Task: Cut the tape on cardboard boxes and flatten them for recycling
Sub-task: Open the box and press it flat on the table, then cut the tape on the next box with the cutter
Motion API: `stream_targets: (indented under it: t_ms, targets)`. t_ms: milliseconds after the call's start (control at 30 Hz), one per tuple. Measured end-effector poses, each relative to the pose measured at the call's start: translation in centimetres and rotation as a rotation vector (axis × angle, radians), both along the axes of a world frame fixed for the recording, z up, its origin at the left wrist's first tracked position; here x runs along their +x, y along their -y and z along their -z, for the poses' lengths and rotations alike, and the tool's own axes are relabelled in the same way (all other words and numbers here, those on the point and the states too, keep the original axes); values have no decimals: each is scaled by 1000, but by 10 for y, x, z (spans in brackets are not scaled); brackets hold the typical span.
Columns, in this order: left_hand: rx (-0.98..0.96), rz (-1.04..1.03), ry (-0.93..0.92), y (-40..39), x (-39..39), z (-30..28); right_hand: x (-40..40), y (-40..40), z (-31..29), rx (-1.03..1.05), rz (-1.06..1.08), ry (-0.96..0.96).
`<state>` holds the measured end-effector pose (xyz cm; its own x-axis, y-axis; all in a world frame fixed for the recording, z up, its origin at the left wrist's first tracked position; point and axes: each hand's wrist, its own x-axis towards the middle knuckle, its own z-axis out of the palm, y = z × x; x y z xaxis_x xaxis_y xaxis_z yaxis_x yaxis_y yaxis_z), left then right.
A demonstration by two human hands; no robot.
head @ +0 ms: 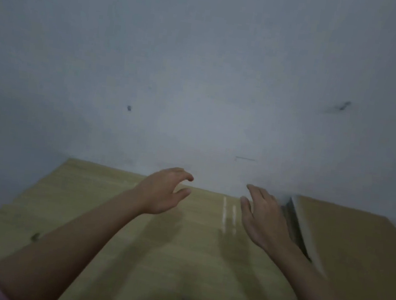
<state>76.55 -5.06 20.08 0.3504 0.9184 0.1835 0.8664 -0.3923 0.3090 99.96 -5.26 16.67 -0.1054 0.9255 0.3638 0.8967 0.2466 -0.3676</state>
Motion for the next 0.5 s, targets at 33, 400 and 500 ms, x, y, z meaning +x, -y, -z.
stream_targets:
  t_ms: [33,400,500]
  targets:
    - [12,-19,-11,2,-23,-7,-22,-1,-7,12,-23,-13]
    - [6,-172,-79,33,-244,-29,-254,1,-27,49,-216,-109]
    - [11,-200,-84,35,-294,-22,-310,-3,-22,58,-280,-107]
